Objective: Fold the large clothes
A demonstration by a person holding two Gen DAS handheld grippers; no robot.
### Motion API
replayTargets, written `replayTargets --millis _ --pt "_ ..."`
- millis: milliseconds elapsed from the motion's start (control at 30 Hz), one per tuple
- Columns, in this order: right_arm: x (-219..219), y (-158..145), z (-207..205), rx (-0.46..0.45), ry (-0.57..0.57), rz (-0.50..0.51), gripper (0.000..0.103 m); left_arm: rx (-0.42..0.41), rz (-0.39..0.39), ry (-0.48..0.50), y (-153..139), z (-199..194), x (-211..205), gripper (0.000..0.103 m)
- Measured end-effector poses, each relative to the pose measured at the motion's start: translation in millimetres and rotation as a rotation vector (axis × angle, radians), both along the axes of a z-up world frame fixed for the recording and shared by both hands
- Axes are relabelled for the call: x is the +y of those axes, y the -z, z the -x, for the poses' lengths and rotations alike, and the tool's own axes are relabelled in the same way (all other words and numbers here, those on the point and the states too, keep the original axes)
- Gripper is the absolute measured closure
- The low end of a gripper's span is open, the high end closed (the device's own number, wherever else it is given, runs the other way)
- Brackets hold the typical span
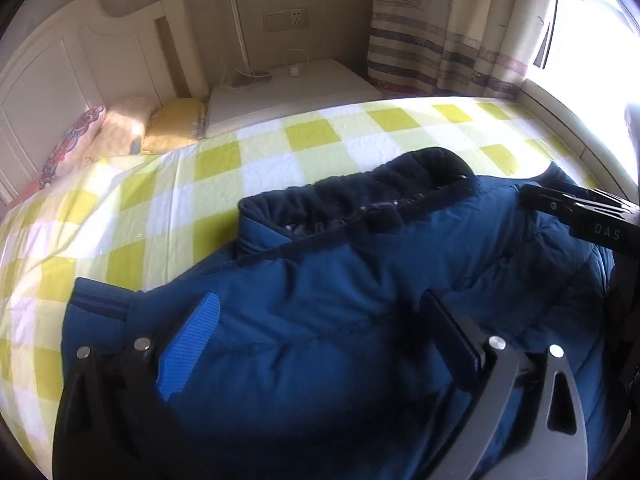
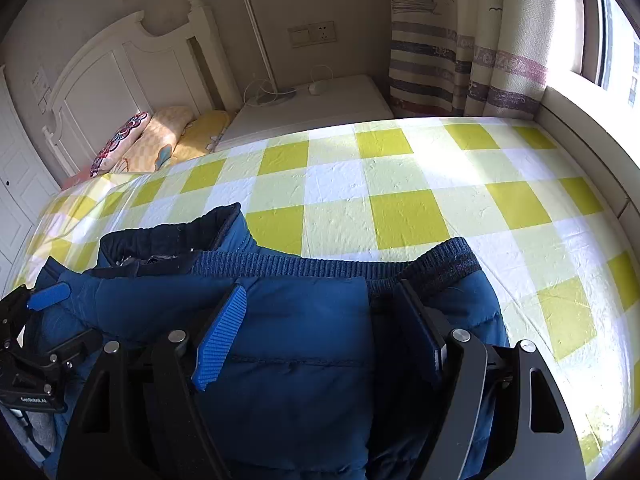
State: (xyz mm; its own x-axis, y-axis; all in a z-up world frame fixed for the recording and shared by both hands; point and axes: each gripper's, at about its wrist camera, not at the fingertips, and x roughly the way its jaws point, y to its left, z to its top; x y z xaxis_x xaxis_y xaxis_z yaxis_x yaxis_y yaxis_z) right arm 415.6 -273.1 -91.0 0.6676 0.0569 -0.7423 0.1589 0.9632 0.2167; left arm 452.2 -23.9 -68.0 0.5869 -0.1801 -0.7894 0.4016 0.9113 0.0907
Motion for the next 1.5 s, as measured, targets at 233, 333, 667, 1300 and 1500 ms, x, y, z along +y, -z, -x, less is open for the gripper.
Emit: replayTargets --millis 233,333,667,1300,1500 --pt "-3.2 2.3 -1.3 -0.001 -0.01 -0.033 0.029 0.14 0.309 -0.218 19.3 -53.1 128.0 0.007" --pt "-6.4 3.5 -1.0 -0.005 -0.011 -0.059 0.028 0.102 0.23 -0.2 20.8 -49.7 111.1 0.003" --pt "3.9 -6.0 -2.4 0.027 -0.011 0.011 0.028 0.07 0.191 -0.24 10.0 -42.3 109.0 0.006" --pt "113.6 -26.1 70.7 -0.033 -0.298 0.269 0.015 -0.11 -0.088 -0.12 -2.8 67.3 43.5 0.002" --pt "31.3 -12.2 78.8 0.005 -0.081 0.143 0.015 -0.113 -0.129 -0.249 -1.8 57.8 112.4 0.002"
